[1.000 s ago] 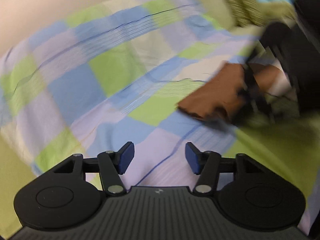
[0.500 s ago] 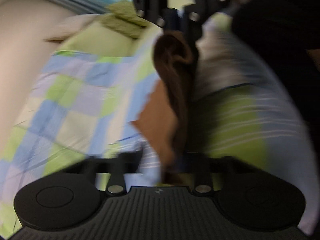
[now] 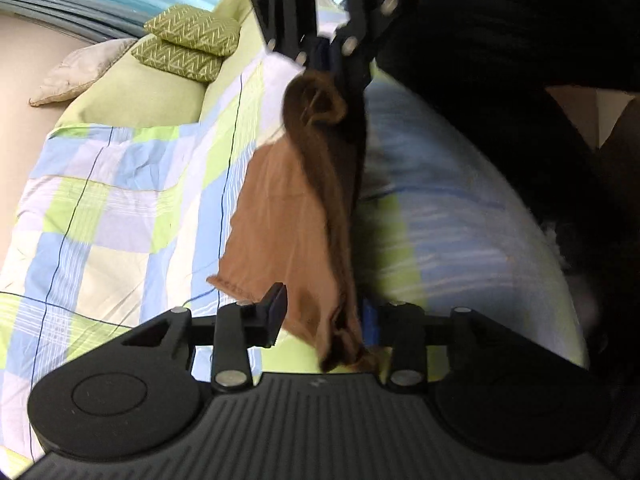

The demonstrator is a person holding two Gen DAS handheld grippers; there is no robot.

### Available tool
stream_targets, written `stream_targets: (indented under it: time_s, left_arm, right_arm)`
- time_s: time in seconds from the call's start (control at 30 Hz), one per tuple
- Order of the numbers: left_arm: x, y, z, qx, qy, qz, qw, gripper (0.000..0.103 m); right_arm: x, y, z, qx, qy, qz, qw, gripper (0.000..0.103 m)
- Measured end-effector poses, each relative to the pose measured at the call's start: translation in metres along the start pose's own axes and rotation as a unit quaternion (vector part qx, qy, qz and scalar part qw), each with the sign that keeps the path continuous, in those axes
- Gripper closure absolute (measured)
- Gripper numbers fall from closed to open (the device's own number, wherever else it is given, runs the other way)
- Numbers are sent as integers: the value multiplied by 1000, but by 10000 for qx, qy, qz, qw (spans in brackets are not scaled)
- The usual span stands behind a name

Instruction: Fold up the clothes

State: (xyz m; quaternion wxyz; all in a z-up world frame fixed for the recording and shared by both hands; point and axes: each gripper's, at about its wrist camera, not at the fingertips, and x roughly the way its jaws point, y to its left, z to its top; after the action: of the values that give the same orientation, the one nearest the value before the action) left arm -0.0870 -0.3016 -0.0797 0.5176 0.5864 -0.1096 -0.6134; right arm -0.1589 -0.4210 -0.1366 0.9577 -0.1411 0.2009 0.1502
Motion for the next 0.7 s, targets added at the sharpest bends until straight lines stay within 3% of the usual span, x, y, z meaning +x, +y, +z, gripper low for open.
stream_targets:
  time_s: [0.17, 0.2, 0.3, 0.5, 0.63, 0.7]
  left_arm:
    - [5, 6, 24, -295, -208, 14, 9993, 55]
    - [7, 8, 27, -303, -243, -12, 9992, 60]
    - [14, 10, 37, -80, -262, -314, 9991, 93]
    - [16, 25, 35, 86, -232, -663, 9975, 94]
    - [16, 30, 38, 148, -209, -814, 9964, 94]
    - [18, 32, 40, 212, -202, -893, 9956, 94]
  right_arm:
    - [-2, -5, -1, 126, -173, -11, 9998, 98]
    - [-2, -5, -1, 125, -180, -10, 9998, 98]
    - [-1, -3, -2, 69, -173, -31, 9998, 98]
    - [-19, -7, -10, 314, -324, -17, 9990, 97]
    - [-44, -23, -20, 1006, -839, 48, 9914, 90]
    - [-52, -39, -31, 1506, -1062, -206, 9826, 85]
